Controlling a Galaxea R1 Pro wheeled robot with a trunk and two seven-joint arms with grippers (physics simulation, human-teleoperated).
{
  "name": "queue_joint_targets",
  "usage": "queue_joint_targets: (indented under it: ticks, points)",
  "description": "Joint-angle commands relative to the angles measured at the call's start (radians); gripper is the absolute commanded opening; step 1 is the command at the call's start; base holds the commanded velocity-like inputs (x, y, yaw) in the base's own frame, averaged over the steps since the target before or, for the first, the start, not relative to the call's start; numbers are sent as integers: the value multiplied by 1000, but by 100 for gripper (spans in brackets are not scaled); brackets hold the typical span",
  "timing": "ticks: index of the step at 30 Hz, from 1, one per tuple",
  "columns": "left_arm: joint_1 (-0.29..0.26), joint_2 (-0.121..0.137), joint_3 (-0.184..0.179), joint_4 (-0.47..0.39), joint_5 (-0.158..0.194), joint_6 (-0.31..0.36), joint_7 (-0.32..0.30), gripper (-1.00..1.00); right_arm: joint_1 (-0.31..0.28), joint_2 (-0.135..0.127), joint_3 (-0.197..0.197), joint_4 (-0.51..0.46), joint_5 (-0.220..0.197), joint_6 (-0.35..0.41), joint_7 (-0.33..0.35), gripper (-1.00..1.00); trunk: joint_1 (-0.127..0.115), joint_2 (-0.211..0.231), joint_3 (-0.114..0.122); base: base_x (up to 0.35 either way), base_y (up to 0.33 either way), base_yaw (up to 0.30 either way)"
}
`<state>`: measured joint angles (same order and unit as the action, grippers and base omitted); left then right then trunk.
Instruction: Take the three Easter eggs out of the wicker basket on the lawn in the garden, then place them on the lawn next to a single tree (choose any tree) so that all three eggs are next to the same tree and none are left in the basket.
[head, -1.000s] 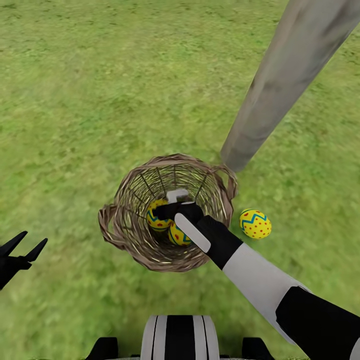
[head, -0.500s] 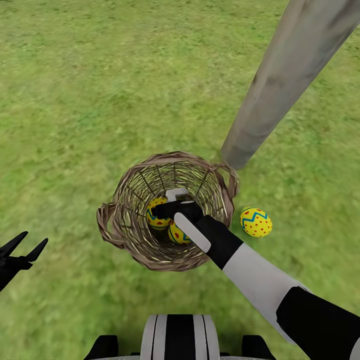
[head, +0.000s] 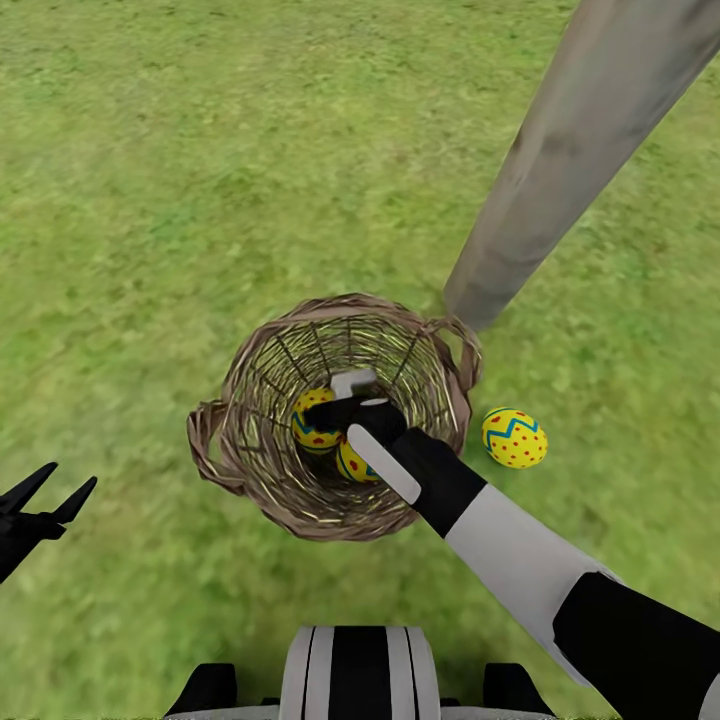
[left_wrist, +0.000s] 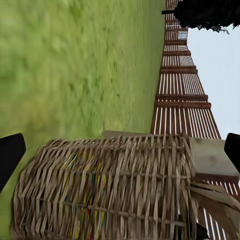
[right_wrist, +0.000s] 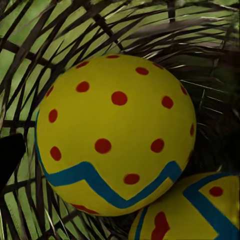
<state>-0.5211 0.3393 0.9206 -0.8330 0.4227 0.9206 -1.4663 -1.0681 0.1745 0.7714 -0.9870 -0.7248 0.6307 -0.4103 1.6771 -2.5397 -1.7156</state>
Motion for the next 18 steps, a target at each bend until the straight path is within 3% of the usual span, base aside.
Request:
queue_joint_targets:
  ticks: [1, 6, 10, 18]
  points:
    - [0, 0, 1, 0, -1, 11, -4, 100, -1, 0, 2, -1, 7, -8, -10, 100, 0, 0, -1, 0, 0, 0]
    - [0, 0, 0, 0, -1, 11, -3, 100, -1, 0, 2, 1, 40, -36, -11, 100, 1, -1, -8, 0, 0, 0]
    - [0, -16, 0, -1, -2, 11, -3, 100, -1, 0, 2, 1, 42, -39, -10, 100, 1, -1, -12, 0, 0, 0]
    - [0, -20, 0, 0, -2, 11, -3, 100, 0, 0, 1, 5, 30, -42, -7, 100, 3, -2, -24, 0, 0, 0]
